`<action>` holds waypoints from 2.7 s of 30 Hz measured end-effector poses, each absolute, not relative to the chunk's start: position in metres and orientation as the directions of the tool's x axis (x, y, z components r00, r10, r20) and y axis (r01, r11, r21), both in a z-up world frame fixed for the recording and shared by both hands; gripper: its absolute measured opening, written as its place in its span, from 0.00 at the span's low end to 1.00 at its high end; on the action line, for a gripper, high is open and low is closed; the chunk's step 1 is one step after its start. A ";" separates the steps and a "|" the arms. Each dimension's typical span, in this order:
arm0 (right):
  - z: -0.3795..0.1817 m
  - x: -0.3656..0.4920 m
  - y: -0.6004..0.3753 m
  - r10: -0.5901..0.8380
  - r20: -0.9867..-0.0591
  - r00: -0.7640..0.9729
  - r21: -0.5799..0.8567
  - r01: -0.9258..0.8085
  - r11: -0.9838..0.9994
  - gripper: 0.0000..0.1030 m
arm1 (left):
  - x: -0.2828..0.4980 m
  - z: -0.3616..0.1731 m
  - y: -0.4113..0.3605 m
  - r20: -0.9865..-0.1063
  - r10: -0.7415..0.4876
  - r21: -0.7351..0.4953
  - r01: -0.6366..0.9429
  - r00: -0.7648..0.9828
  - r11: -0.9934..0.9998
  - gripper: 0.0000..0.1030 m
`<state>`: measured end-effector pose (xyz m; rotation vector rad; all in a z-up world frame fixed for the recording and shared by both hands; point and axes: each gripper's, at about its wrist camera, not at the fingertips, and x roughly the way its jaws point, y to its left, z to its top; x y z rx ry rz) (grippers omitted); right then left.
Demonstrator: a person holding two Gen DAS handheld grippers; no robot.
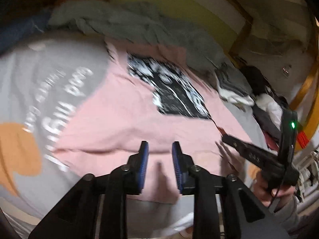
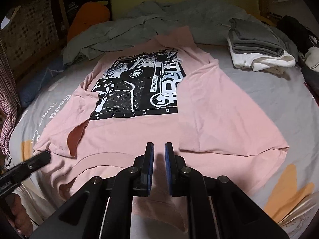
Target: Fold small clothes
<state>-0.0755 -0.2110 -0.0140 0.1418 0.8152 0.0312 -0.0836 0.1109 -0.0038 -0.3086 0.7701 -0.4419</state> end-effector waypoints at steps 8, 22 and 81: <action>-0.010 -0.084 -0.192 0.174 -0.681 0.711 0.151 -0.097 0.984 0.18 | -0.074 -0.015 0.147 -0.663 -0.289 -0.291 0.119 0.691 0.949 0.38; -0.027 -0.059 -0.124 0.461 -0.659 0.595 0.409 -0.231 0.883 0.35 | -0.060 -0.042 0.184 -0.724 -0.266 -0.351 -0.007 0.636 0.936 0.59; -0.020 0.145 -0.367 -0.120 -0.851 0.511 0.017 0.255 0.967 0.01 | 0.167 -0.026 0.154 -0.886 -0.103 -0.164 -0.097 0.453 0.982 0.04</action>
